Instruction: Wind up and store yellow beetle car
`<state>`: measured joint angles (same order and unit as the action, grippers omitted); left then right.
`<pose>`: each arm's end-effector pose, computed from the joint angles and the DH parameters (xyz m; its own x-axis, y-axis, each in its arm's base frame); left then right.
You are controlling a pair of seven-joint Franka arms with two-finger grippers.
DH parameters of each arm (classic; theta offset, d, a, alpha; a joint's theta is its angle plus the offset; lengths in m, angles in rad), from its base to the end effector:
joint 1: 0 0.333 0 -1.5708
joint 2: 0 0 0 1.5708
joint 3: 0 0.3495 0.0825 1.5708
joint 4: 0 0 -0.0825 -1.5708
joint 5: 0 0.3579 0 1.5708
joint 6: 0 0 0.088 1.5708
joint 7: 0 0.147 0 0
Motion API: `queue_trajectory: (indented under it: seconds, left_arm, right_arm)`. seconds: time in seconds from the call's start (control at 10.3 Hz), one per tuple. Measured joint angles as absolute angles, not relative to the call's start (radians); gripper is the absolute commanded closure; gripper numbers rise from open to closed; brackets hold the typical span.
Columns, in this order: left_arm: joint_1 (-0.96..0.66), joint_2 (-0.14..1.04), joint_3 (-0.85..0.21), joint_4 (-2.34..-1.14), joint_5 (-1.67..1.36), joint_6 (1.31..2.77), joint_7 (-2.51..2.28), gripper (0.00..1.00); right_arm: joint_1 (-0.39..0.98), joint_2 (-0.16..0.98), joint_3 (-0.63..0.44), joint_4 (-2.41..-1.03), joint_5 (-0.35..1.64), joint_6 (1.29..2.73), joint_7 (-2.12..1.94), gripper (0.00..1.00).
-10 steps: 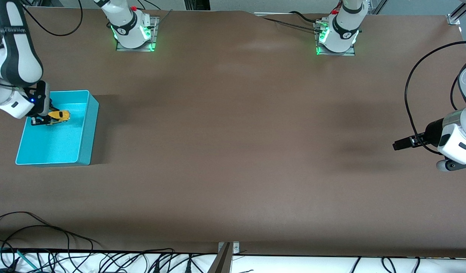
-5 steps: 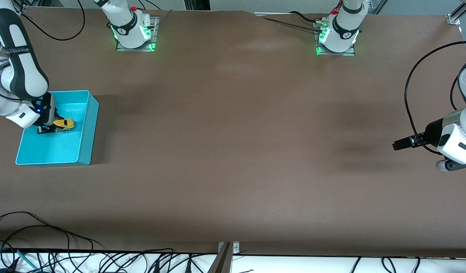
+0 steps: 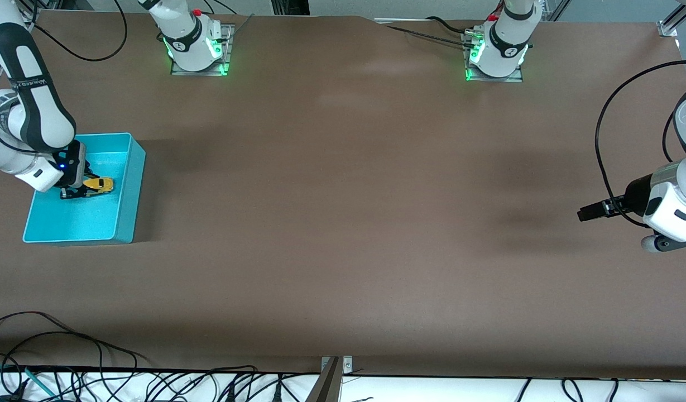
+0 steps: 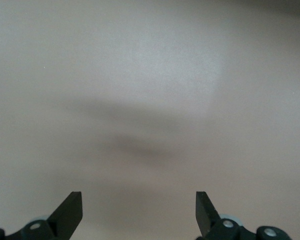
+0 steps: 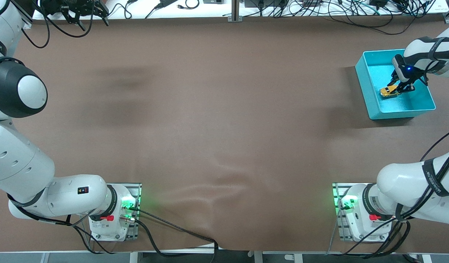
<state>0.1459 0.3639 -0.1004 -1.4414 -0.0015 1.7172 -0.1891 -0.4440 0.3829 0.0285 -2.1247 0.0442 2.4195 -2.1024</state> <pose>0.6421 0.0383 0.4742 0.9675 0.2357 -0.0917 0.2384 -0.9709 0.0202 0.5132 -0.2250 0.2328 -0.0775 0.9940 0.0767 0.9950 0.0820 -0.0577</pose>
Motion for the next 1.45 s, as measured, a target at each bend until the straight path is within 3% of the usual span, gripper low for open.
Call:
queue_trajectory:
  seconds: [0.1, 0.19, 0.97, 1.45]
  left_arm:
    - [0.146, 0.364, -0.101, -1.441, -0.002, 1.717, -0.189, 0.0]
    - [0.146, 0.364, -0.102, -1.441, -0.002, 1.717, -0.189, 0.0]
    - [0.143, 0.368, -0.105, -1.455, -0.002, 1.703, -0.189, 0.0]
    - [0.14, 0.368, -0.16, -1.462, -0.023, 1.448, -0.187, 0.0]
  right_arm:
    - [-0.444, 0.383, 0.028, -2.124, 0.044, 2.42, -2.102, 0.24]
    - [-0.444, 0.383, 0.028, -2.123, 0.047, 2.42, -2.102, 0.0]
    - [-0.457, 0.324, 0.029, -2.099, 0.136, 2.319, -2.085, 0.0]
    - [-0.398, 0.166, 0.045, -2.095, 0.143, 2.199, -1.682, 0.0]
